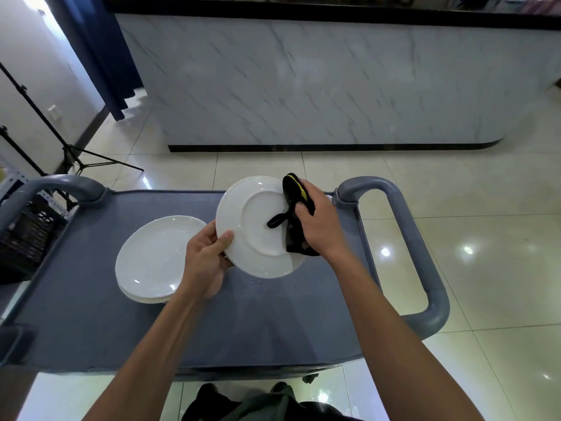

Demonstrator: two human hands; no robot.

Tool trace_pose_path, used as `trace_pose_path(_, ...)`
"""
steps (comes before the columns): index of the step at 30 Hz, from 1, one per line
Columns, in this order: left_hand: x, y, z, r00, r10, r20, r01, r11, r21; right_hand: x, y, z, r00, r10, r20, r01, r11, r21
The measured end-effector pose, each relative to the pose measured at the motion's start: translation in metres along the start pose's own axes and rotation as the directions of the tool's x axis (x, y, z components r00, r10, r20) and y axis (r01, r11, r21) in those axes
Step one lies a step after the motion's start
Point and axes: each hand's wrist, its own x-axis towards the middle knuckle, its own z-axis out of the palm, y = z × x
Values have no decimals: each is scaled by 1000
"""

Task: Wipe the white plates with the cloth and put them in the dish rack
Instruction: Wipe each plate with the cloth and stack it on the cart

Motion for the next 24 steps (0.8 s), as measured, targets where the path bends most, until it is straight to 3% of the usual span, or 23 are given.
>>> trace_pose_path(6, 8, 5, -7, 996, -53, -72, 45, 993, -106, -25, 14, 4, 993, 116, -30, -114, 991, 69)
trace_pose_path(9, 11, 3, -3, 992, -66, -103, 50, 987, -149, -43, 16, 19, 997, 59, -55, -56, 997, 56)
trace_pose_path(12, 12, -3, 5, 989, -61, -137, 38, 985, -169, -56, 14, 33, 998, -14, -65, 9, 997, -74)
trace_pose_path(17, 16, -6, 16, 984, -66, -166, 41, 988, -151, -70, -6, 55, 981, -196, 3, 191, 952, -240)
trace_pose_path(24, 18, 1, 12, 983, -74, -166, 56, 993, -108, -82, -1, 55, 945, -317, 83, 327, 895, -304)
